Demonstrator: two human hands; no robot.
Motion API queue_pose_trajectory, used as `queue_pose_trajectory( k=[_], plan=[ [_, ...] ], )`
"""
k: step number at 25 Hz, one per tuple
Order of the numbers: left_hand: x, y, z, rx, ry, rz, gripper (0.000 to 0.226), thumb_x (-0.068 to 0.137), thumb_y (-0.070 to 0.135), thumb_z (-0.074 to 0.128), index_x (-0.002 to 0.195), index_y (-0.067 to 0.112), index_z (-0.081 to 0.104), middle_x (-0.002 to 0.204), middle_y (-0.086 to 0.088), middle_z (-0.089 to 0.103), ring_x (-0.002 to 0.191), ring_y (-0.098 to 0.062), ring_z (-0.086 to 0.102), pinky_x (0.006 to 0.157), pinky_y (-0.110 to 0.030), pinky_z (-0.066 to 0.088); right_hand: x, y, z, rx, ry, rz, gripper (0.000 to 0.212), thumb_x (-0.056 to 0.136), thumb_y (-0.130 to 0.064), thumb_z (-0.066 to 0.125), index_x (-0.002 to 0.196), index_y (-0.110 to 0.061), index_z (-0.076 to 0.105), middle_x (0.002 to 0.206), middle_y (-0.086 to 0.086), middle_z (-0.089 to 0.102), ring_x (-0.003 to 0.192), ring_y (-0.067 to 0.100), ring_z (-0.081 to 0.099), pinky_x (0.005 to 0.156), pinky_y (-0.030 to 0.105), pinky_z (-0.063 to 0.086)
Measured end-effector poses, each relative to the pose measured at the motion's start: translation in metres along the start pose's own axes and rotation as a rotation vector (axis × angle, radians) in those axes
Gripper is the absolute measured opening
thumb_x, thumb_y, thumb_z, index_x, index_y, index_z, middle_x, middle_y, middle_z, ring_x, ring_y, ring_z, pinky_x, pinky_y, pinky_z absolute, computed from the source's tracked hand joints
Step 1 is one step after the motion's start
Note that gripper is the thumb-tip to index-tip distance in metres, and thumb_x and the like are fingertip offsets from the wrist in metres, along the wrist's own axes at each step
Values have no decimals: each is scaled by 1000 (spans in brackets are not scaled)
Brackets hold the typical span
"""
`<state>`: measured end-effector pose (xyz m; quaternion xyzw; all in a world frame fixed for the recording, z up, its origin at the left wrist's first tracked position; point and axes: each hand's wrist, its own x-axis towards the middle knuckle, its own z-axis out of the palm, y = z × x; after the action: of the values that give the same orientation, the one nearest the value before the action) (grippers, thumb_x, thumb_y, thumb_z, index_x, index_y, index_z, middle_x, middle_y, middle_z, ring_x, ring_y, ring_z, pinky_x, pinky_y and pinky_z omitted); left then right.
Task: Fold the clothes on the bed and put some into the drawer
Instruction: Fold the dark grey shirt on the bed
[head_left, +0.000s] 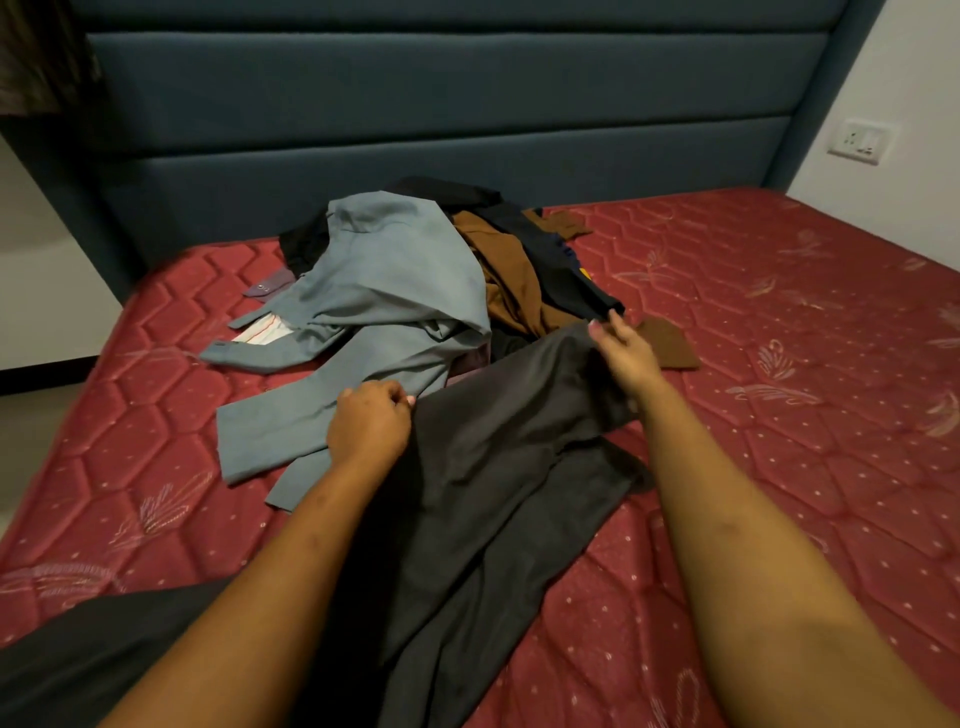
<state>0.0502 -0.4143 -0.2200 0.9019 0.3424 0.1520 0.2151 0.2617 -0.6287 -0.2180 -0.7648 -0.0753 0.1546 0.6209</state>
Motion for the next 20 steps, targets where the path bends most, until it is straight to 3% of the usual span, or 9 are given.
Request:
queue_pose_trajectory(
  k=[2,4,7,10,12,14,16,18,20],
  plan=[
    [-12,0,11,227,-47,11,39,93,34,55,130,21,50,145,-10,40,127,-32,38,96,-44,40,1,43,7,-275,-134,102,91,88,-29,69,154,-22,8,146,13,41,131,32,44,106,41,39],
    [-43,2,34,322,-102,152,57,92,40,55,143,25,34,156,-5,20,137,-28,27,104,-44,32,-3,87,12,-517,4,153,91,82,-38,73,153,-24,17,144,15,44,127,37,46,105,50,39],
    [-98,0,67,339,-235,340,63,88,56,49,143,31,31,157,0,19,139,-23,24,110,-45,23,-10,104,19,-706,166,263,77,82,-51,67,146,-27,32,145,15,38,129,42,39,106,52,34],
    [-120,-4,84,312,-329,317,69,89,61,45,148,31,24,153,6,27,138,-20,25,112,-49,22,-1,95,20,-598,108,260,70,79,-54,66,142,-36,37,140,11,47,125,39,47,105,50,36],
    [-118,-1,87,316,-296,313,60,94,45,48,149,29,27,147,5,39,132,-19,35,104,-42,34,5,95,24,-570,30,157,47,82,-29,67,128,-30,58,129,8,60,118,33,56,101,45,43],
    [-115,3,83,291,-217,375,59,78,32,72,134,26,55,115,2,66,106,-17,58,79,-31,50,5,93,28,-416,158,101,37,83,-3,58,115,-17,69,121,10,66,114,31,60,99,41,47],
    [-118,7,79,262,-117,448,60,42,21,89,101,25,76,73,4,70,72,-14,67,53,-24,52,-8,72,28,-93,343,66,40,85,3,55,121,-12,65,125,11,62,115,28,59,100,39,47],
    [-128,14,74,180,-56,530,53,47,15,78,99,24,76,76,2,72,79,-18,70,60,-31,56,-17,48,22,230,455,63,50,89,-1,59,136,-15,52,129,6,55,114,22,56,97,36,49],
    [-139,31,66,48,-156,513,55,69,9,57,120,26,67,104,-3,72,109,-22,63,86,-47,53,-24,35,19,483,449,134,56,95,-6,54,147,-21,37,120,2,52,105,21,56,89,35,51]
  ],
)
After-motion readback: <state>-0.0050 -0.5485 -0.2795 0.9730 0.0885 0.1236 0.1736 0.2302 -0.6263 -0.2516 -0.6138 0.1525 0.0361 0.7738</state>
